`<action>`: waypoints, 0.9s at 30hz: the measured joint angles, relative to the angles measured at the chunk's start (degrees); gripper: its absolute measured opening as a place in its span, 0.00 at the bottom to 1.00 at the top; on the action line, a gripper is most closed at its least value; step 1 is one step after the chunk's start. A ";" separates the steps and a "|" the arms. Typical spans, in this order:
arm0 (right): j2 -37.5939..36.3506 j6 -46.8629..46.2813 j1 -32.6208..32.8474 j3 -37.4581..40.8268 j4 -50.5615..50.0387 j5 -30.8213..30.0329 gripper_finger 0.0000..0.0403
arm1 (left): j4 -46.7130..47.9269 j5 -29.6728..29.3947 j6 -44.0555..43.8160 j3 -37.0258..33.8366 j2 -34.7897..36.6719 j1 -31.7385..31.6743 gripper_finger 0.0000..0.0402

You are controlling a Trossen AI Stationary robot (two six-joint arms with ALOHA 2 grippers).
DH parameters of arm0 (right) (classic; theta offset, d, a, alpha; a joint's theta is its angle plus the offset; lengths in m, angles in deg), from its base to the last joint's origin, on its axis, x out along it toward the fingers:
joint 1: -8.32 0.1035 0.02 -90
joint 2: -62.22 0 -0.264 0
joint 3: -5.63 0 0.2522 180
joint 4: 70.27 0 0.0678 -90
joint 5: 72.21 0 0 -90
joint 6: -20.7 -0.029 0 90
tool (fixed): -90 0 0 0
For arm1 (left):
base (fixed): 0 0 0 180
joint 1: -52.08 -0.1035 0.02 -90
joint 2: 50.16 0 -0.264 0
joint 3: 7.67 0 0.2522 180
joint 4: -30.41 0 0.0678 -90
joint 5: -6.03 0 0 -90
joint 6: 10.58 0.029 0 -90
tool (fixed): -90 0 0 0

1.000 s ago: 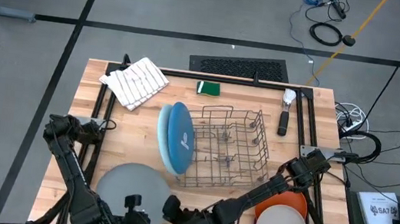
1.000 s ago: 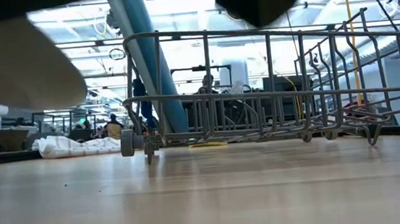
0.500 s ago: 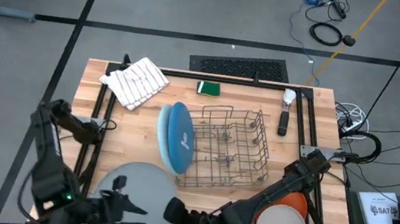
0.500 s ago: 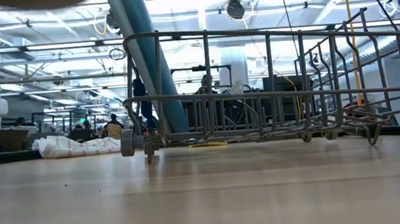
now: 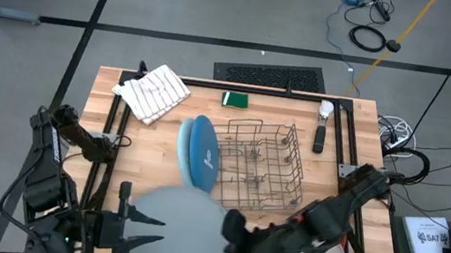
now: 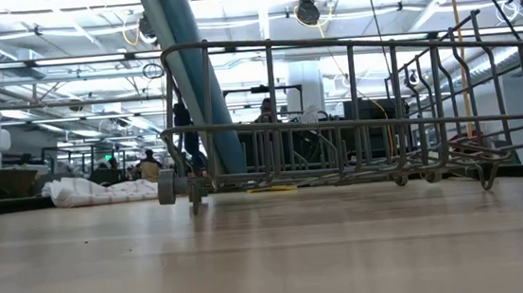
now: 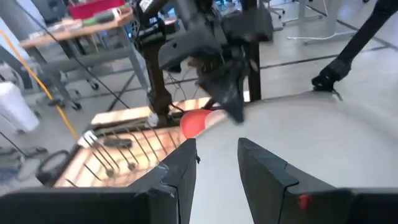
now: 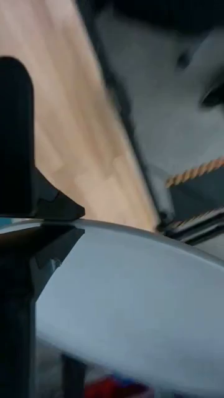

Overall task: Sort dishes
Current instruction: Put the gray plate into the dish rack

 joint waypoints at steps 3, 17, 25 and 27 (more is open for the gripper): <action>-3.71 -0.89 -0.63 0.00 -4.83 5.30 0.00 | -1.93 -0.19 3.27 -0.02 -0.02 -0.71 0.30; -16.80 -12.99 -7.00 0.00 -21.35 16.91 0.00 | -3.85 7.53 7.06 -0.88 -0.76 -9.02 0.30; -16.66 -16.95 -11.55 0.00 -27.93 20.14 0.00 | -5.96 14.04 7.56 -0.92 -0.84 -16.10 0.30; -16.63 -15.68 -12.37 0.00 -27.95 22.18 0.00 | -6.35 18.45 8.10 -0.92 -1.19 -18.31 0.30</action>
